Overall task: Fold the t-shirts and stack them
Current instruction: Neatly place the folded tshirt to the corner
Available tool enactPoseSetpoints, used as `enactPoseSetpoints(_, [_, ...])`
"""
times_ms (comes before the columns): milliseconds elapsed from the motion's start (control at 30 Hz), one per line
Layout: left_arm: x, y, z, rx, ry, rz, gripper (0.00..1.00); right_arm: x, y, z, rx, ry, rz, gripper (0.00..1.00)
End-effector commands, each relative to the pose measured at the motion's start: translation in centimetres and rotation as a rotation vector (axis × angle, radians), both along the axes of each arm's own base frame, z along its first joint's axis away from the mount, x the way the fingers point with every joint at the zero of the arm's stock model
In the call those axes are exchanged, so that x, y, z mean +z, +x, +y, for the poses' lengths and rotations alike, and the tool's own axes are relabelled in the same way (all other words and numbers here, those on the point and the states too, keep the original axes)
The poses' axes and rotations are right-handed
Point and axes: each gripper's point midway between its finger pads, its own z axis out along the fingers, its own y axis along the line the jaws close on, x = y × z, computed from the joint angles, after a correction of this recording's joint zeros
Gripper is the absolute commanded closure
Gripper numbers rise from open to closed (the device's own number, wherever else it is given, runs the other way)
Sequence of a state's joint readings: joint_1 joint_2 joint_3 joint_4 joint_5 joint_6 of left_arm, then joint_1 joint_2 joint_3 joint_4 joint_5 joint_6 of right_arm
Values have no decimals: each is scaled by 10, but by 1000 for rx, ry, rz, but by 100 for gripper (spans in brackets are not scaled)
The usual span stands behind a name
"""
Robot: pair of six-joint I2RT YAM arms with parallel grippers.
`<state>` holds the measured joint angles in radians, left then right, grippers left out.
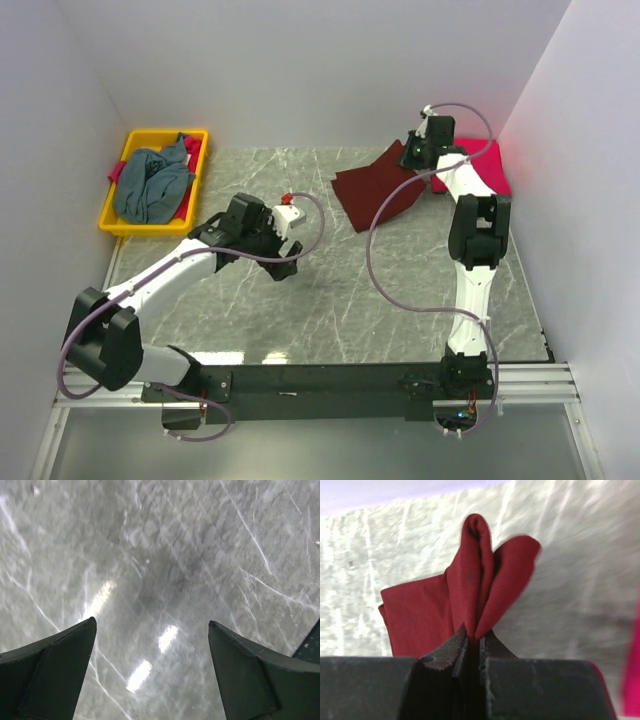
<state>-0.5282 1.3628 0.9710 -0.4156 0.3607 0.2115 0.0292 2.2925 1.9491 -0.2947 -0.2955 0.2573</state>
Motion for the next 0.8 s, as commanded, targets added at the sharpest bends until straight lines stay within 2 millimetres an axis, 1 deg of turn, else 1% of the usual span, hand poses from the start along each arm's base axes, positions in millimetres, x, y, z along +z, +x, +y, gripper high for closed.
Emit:
enactPoseSetpoints(0, [14, -7, 9, 57, -19, 38, 1, 51, 20, -26, 49, -150, -147, 100])
enactPoseSetpoints(33, [12, -9, 10, 64, -22, 53, 1, 58, 25, -47, 19, -162, -166, 100])
enactPoseSetpoints(67, [10, -9, 10, 66, -23, 55, 1, 62, 30, -54, 12, -176, -187, 100])
enactPoseSetpoints(100, [12, -10, 11, 67, -32, 51, 0, 75, 36, -60, 12, -200, -230, 100])
enactPoseSetpoints(167, [9, -12, 11, 68, -36, 54, 1, 92, 42, -74, 2, -222, -287, 100])
enactPoseSetpoints(300, [4, -13, 12, 60, -28, 62, 1, 119, 49, -86, 17, -293, -378, 100])
enactPoseSetpoints(367, [4, -13, 12, 58, -28, 59, 1, 130, 50, -88, 28, -321, -411, 100])
enactPoseSetpoints(433, [3, -13, 12, 54, -31, 58, 0, 139, 50, -91, 27, -339, -430, 100])
enactPoseSetpoints(467, [3, -14, 11, 53, -32, 59, 0, 148, 49, -92, 26, -346, -448, 100])
enactPoseSetpoints(533, [3, -14, 11, 49, -33, 57, 1, 157, 47, -93, 24, -355, -464, 100])
enactPoseSetpoints(567, [2, -15, 11, 48, -34, 59, 1, 170, 45, -94, 16, -359, -487, 100])
enactPoseSetpoints(633, [2, -15, 12, 49, -32, 55, 1, 183, 43, -97, 7, -367, -514, 100])
enactPoseSetpoints(667, [2, -15, 12, 48, -31, 54, 0, 194, 41, -97, 4, -372, -532, 100])
enactPoseSetpoints(733, [3, -15, 12, 42, -32, 51, 0, 204, 38, -99, -4, -376, -548, 100])
enactPoseSetpoints(767, [3, -15, 13, 45, -29, 50, 1, 216, 36, -100, -11, -380, -568, 100])
